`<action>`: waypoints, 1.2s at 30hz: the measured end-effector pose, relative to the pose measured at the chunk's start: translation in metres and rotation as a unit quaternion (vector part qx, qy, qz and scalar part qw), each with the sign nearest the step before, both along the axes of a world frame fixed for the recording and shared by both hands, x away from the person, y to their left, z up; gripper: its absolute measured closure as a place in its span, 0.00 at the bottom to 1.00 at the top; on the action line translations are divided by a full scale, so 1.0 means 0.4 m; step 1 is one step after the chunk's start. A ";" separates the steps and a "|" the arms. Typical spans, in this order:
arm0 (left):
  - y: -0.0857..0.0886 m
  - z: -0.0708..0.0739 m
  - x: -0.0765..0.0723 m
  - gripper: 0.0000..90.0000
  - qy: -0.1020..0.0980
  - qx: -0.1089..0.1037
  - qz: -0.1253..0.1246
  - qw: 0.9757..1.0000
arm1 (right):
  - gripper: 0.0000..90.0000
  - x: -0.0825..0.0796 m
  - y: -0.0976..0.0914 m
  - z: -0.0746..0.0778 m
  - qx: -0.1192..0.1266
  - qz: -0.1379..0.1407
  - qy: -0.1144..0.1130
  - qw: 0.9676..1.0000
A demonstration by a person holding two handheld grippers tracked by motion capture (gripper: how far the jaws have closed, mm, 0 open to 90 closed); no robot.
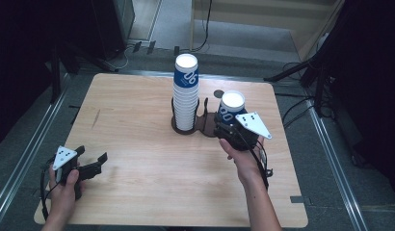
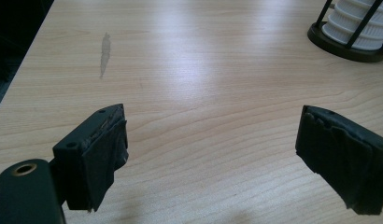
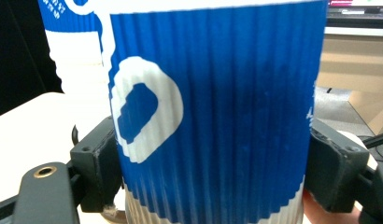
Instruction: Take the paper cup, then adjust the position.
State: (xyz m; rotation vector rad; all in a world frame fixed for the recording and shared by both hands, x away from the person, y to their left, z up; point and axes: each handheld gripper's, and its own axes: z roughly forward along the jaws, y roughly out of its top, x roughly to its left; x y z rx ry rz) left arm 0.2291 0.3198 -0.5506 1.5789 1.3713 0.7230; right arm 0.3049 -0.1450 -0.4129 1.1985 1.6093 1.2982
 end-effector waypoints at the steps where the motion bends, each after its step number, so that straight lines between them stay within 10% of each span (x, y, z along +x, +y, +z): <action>1: 0.000 0.000 0.000 0.11 -0.001 -0.001 0.001 1.000 | 0.20 -0.004 -0.003 -0.005 -0.001 -0.001 0.000 1.000; 13: 0.010 -0.001 0.011 0.11 0.009 -0.032 -0.004 0.999 | 0.20 -0.033 -0.050 -0.058 -0.007 -0.015 0.011 1.000; 24: -0.053 0.051 0.008 0.14 0.007 0.025 -0.022 0.999 | 0.20 -0.049 -0.029 -0.111 -0.053 -0.011 0.015 0.998; 36: -0.178 0.138 0.025 0.10 0.020 0.013 -0.110 0.994 | 0.20 -0.063 -0.018 -0.115 -0.082 -0.003 0.007 0.997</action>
